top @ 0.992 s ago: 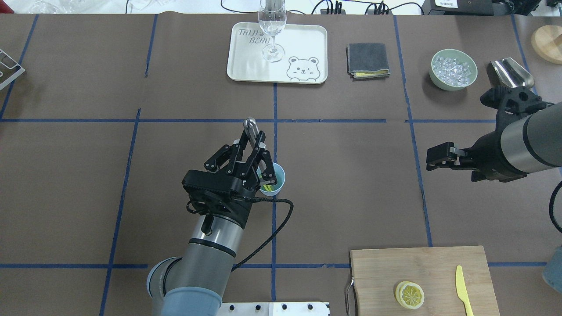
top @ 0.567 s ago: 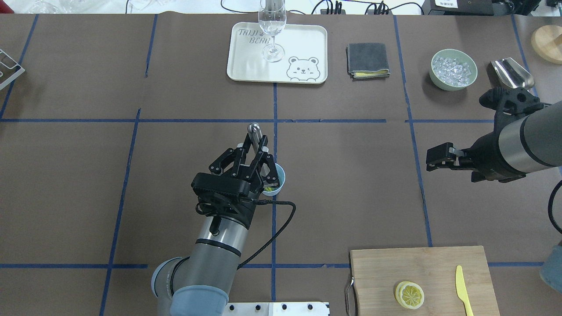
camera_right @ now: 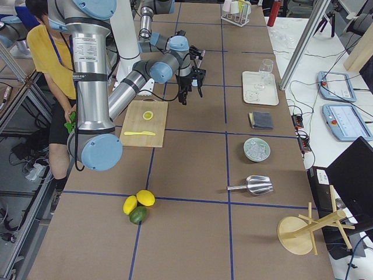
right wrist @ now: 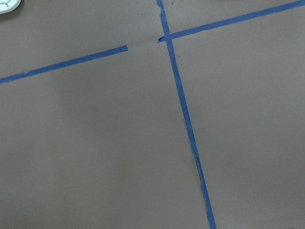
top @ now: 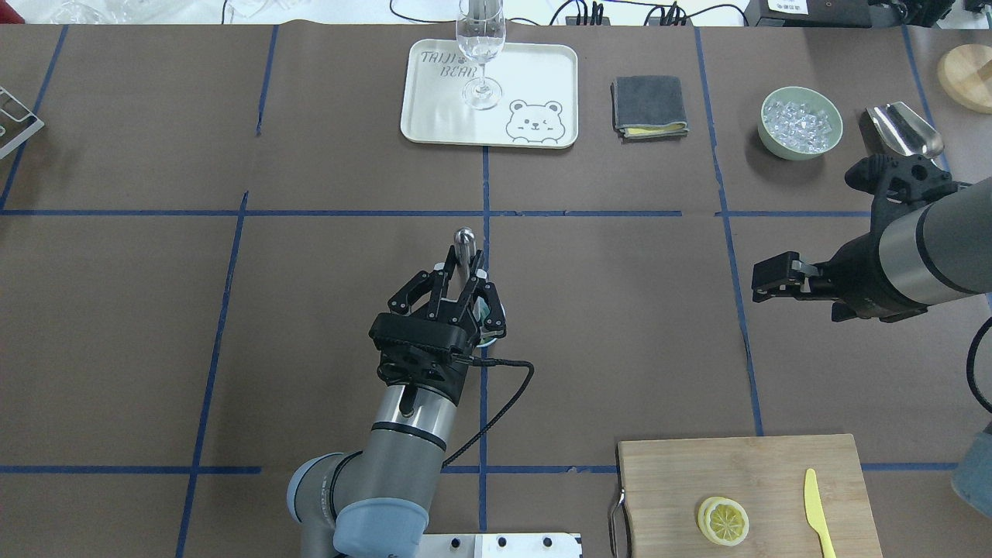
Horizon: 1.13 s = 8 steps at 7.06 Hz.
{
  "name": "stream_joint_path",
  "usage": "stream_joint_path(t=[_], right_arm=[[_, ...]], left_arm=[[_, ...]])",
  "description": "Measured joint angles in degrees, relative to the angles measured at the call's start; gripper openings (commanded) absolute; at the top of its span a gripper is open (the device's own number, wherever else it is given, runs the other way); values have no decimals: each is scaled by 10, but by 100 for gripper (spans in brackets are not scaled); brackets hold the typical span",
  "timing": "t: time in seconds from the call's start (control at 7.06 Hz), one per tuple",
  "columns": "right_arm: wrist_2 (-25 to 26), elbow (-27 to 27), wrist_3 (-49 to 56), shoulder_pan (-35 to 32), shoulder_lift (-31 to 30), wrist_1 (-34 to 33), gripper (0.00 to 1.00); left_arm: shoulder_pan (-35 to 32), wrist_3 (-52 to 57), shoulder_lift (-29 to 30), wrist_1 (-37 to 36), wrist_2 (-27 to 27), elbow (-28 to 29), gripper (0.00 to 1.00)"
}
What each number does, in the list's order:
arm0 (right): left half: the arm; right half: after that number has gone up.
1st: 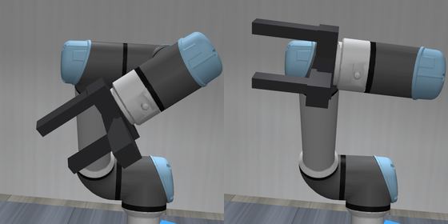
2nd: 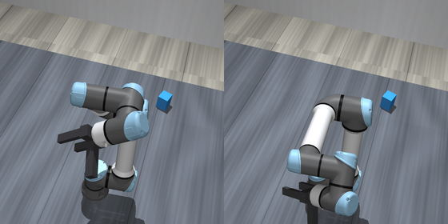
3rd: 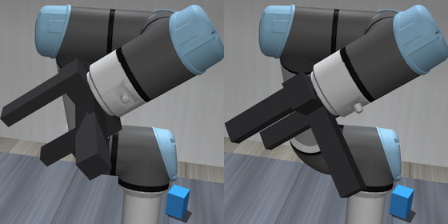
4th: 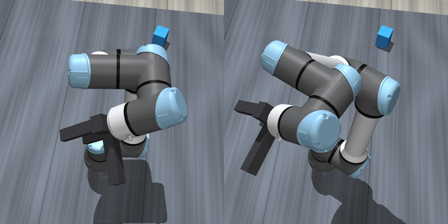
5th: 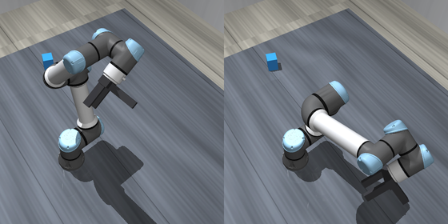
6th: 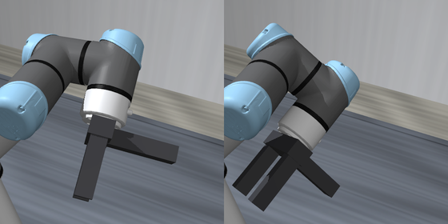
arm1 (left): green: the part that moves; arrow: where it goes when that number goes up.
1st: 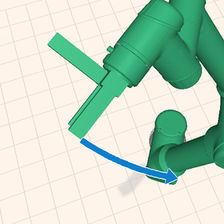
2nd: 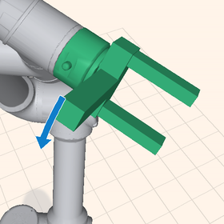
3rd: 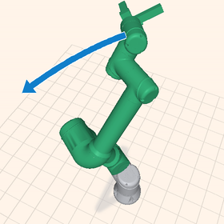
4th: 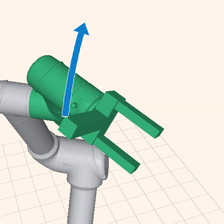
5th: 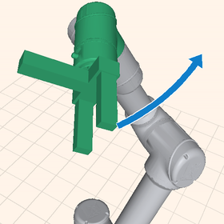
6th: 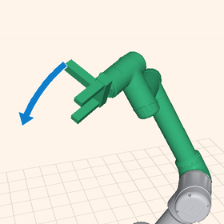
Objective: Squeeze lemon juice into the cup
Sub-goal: 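Press the muddler down into the blue cup onto the lemon slices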
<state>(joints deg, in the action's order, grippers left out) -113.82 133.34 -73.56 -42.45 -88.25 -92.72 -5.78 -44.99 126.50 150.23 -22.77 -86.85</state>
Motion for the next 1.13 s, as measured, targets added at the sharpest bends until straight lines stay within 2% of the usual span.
stream_joint_path(t=[0.42,1.13], right_arm=[[-1,0,0,0,0,0,100],[-10,-1,0,0,0,0,100]], left_arm=[[0,11,1,0,-21,-10,0],[-11,153,1,11,-85,-126,0]])
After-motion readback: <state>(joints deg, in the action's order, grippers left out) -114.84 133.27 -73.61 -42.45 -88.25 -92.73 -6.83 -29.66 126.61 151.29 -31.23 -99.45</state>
